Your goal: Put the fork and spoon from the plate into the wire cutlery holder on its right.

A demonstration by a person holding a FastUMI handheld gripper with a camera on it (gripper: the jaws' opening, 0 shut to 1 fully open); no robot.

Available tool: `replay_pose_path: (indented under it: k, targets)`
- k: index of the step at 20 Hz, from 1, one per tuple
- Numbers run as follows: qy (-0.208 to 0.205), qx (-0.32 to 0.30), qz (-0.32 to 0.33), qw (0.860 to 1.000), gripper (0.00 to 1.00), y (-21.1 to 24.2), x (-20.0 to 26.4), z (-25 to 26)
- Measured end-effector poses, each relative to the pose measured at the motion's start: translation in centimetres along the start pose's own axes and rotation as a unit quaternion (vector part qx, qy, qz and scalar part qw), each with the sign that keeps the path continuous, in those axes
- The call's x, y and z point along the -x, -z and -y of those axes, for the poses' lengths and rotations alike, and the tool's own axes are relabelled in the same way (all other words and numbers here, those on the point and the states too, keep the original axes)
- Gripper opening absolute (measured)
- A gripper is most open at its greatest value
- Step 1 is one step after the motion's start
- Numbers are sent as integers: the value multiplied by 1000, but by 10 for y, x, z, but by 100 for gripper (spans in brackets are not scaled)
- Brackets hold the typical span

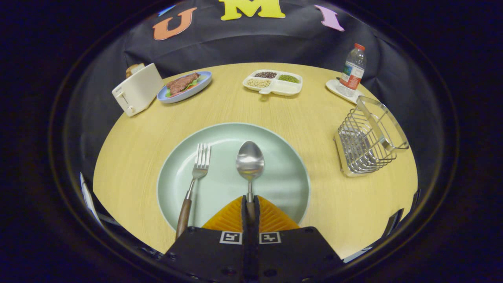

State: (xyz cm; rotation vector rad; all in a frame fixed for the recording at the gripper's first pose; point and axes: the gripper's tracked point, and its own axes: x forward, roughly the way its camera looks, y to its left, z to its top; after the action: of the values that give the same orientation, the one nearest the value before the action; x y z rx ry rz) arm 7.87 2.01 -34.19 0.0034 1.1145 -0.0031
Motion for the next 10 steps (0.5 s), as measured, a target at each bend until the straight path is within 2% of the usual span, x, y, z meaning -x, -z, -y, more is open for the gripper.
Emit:
replay_pose_path:
  k: [6,10]
  targets:
    - [-8,-6,30,999,1,-9,29,8]
    - [-14,-14,72,997,1,-28,58,16]
